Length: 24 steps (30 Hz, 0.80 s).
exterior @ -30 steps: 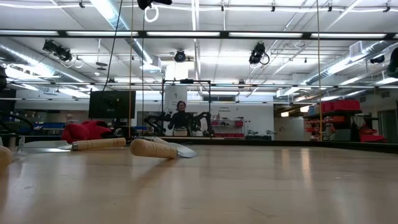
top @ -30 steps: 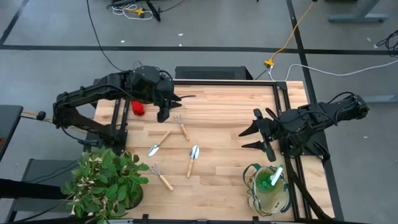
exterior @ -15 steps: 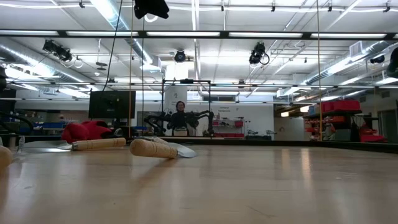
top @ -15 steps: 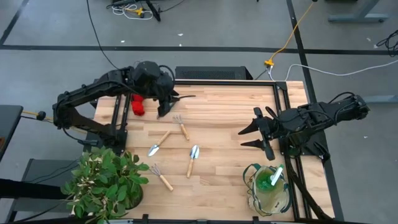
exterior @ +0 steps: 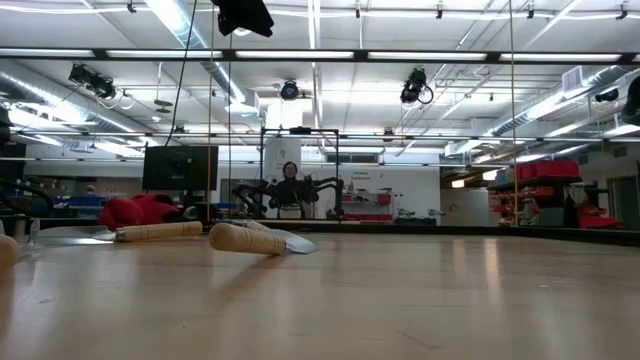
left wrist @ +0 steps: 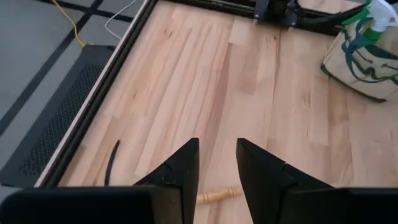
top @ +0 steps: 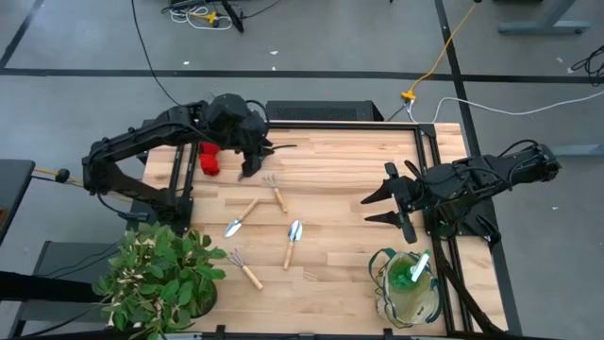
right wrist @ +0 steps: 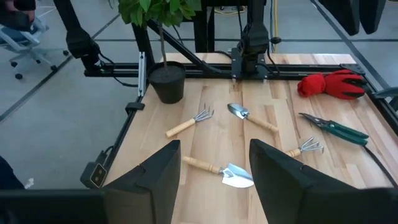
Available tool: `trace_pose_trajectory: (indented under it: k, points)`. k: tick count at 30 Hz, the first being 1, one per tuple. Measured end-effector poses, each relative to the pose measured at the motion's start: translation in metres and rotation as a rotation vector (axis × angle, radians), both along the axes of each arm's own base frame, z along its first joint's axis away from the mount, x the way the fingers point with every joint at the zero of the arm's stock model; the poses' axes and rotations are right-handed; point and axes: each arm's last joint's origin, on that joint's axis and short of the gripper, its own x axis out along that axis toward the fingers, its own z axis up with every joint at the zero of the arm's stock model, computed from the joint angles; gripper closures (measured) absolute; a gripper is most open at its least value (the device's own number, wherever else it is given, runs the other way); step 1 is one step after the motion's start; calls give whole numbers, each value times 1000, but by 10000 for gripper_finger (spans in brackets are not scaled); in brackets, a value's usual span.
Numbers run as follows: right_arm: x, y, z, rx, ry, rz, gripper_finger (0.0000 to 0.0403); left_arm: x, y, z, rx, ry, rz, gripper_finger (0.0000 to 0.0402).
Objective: Pick & Place Garden tools in Gardening bag
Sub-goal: Put the top brown hand rake into the white gardening bag
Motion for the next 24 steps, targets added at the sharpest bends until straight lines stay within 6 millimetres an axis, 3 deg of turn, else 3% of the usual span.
trace_pose_trajectory:
  k: [10, 20, 24]
  points:
    - [0, -1, 0, -10, -1, -20, 209, 22, -4, -21, 105, 128, -200, 289]
    - [0, -2, 0, -19, -7, -77, 209, 47, -5, -49, 112, 240, -291, 288]
    - [0, -2, 0, -2, -5, -84, 209, 57, -7, -63, 101, 299, -323, 266]
